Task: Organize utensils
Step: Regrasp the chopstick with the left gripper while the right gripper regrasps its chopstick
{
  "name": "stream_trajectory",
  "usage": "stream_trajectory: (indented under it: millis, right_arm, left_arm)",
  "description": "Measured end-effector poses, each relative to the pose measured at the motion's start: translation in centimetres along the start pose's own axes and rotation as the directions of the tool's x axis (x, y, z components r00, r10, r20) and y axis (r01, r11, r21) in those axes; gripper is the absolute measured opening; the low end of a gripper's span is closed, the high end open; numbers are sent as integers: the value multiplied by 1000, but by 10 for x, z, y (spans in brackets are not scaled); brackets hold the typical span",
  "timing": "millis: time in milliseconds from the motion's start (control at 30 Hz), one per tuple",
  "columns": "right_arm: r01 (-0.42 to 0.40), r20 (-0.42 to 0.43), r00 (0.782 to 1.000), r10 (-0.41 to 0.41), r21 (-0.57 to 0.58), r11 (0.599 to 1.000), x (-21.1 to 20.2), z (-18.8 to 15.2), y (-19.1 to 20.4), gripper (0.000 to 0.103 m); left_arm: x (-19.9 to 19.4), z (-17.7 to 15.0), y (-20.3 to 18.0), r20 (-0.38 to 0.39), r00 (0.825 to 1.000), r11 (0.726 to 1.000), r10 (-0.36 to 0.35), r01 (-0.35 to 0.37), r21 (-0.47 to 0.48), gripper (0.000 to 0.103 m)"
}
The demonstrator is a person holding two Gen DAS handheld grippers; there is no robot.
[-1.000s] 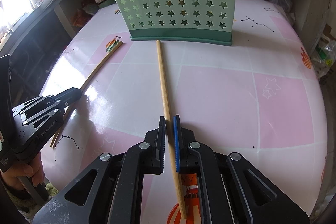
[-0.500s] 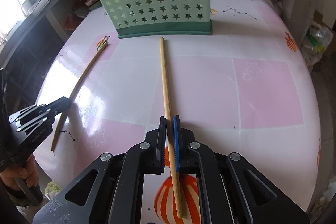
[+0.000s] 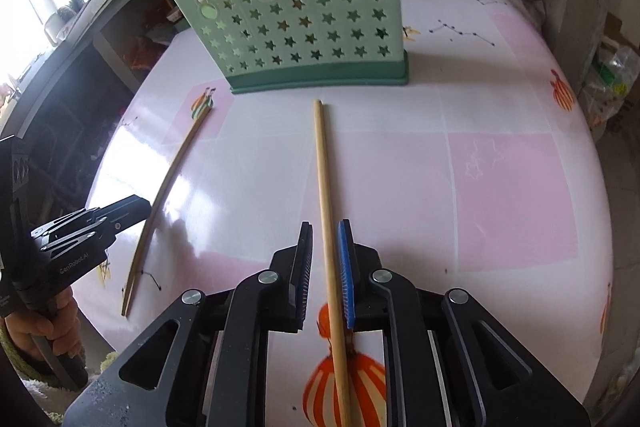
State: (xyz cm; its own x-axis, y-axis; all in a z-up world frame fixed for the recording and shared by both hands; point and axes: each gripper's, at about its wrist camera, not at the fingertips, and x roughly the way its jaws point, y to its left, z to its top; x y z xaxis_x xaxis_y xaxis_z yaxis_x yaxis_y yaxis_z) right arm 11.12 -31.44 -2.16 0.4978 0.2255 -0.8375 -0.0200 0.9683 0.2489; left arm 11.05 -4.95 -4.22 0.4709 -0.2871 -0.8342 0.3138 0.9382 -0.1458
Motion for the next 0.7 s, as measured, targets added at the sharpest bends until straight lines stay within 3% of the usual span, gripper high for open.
stream_trajectory:
  millis: [367,700]
  right_arm:
    - [18,31,999,-16,-78,997,17,26,4,14]
    - [37,14,999,-36,-113,993,33,30,6,14]
  left_arm:
    - [28,34,-18,9,998,994,59,-60,87,19]
    - [53,58,-17,-1,991,984,131,-130,121,19]
